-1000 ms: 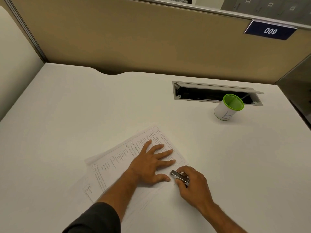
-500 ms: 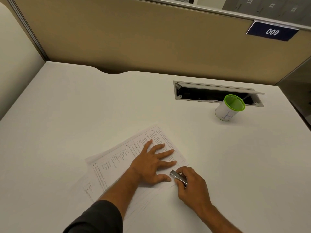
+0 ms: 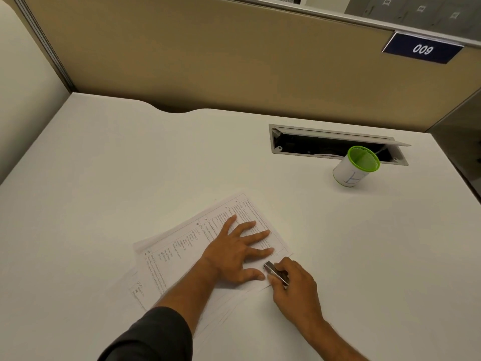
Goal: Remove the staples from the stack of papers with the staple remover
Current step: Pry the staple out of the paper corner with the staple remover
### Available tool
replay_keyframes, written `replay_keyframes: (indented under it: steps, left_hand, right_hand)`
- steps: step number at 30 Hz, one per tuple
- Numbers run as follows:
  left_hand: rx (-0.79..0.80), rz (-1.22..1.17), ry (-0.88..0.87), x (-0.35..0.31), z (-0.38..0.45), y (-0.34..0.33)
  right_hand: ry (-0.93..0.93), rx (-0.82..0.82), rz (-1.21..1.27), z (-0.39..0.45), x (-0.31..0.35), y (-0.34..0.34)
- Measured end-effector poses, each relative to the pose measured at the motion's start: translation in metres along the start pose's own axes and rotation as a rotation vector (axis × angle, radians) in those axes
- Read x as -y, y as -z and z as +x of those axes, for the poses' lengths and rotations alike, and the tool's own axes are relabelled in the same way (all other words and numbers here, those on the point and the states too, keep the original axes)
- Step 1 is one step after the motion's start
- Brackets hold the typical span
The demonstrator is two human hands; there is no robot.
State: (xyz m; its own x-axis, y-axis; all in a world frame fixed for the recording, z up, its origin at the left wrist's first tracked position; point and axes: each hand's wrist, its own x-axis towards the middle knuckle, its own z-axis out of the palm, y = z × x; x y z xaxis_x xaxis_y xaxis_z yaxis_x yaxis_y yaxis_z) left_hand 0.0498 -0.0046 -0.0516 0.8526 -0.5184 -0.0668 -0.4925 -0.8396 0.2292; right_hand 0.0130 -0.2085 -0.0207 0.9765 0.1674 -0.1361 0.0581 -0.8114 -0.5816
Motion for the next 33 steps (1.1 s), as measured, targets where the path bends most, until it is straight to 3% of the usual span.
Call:
replay_keyframes:
  steps: [9, 19, 23, 29, 33]
  left_hand:
    - [-0.003, 0.002, -0.001, -0.001, 0.0, 0.002]
    - [0.023, 0.005, 0.001, 0.0, 0.001, 0.003]
    - [0.018, 0.006, 0.001, 0.0, 0.001, 0.003]
    - [0.041, 0.006, 0.012, -0.001, 0.001, 0.004]
    - [0.043, 0.009, 0.014, -0.002, 0.0, 0.004]
  right_hand:
    - [-0.449, 0.084, 0.477, 0.009, 0.011, 0.011]
    - [-0.647, 0.181, 0.715, 0.019, 0.011, 0.021]
    - [-0.637, 0.18, 0.726, 0.02, 0.011, 0.022]
    - [-0.32, 0.015, 0.433, 0.006, 0.0, 0.017]
    - [-0.184, 0.003, 0.286, 0.004, -0.002, 0.013]
